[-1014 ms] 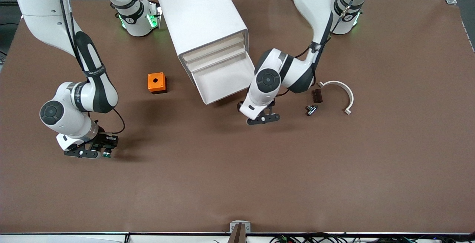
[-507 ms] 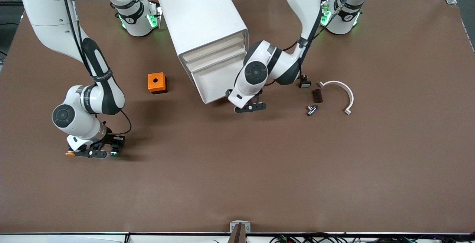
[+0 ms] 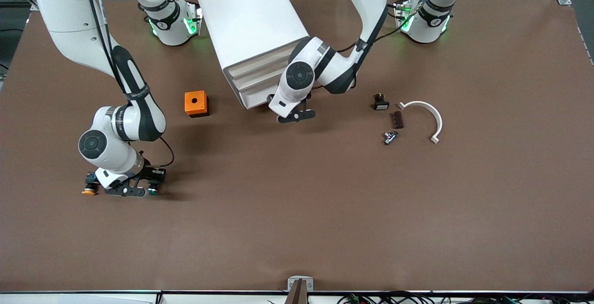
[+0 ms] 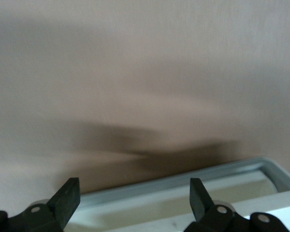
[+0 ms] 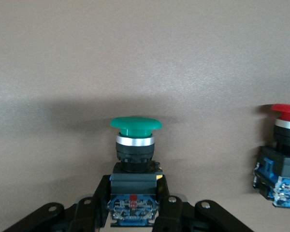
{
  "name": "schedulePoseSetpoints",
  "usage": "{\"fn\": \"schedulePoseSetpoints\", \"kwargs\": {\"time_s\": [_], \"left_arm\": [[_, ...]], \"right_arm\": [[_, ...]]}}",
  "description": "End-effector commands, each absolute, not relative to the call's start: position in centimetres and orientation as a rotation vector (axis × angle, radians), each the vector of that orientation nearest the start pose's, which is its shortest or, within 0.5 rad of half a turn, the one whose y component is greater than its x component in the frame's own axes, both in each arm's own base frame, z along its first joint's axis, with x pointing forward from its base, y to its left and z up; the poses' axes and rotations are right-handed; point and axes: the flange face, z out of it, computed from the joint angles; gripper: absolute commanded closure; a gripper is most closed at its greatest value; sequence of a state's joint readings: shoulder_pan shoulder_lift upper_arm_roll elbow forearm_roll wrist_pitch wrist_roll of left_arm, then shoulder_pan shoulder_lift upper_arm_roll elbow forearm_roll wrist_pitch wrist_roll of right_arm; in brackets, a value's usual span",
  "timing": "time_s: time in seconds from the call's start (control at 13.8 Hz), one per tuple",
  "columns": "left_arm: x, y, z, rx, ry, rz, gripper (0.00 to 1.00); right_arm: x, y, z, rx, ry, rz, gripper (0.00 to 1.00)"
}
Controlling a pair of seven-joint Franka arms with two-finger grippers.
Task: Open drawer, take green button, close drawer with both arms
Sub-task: 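Push the drawer closed with the left gripper while the right gripper withdraws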
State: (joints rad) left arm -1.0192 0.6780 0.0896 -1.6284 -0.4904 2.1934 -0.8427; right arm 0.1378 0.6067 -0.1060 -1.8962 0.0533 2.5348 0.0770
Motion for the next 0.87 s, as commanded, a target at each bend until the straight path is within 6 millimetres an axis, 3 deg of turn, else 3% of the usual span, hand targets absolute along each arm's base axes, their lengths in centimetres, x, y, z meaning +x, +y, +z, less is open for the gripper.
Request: {"fn": "schedulePoseSetpoints", "kwargs": {"time_s": [0.0,0.29,0.51,0.65,0.8], "left_arm": [[36.0,-57.3,22.3,-3.195,-0.404,0.579,0.00],[33.9,-58.6,22.1,-3.173,-0.439,0.625,0.00],[34.4,-58.3,22.5,-3.164,-0.470,0.628,0.00],[37.5,-56.6,23.6,-3.178,-0.527,0.576,0.00],[43.2,-52.7,25.5,-3.185,-0.641,0.478,0.00]], "right_arm": [[62.9,1.9,18.5,-3.164,0.124,-0.057,0.01],[63.6,1.2,20.1,-3.165,0.114,-0.088,0.00],[64.6,0.2,24.2,-3.162,0.134,-0.008,0.00],[64.8,-0.5,27.8,-3.159,0.146,0.081,0.00],[64.7,-1.9,32.1,-3.148,0.180,0.150,0.00]]}}
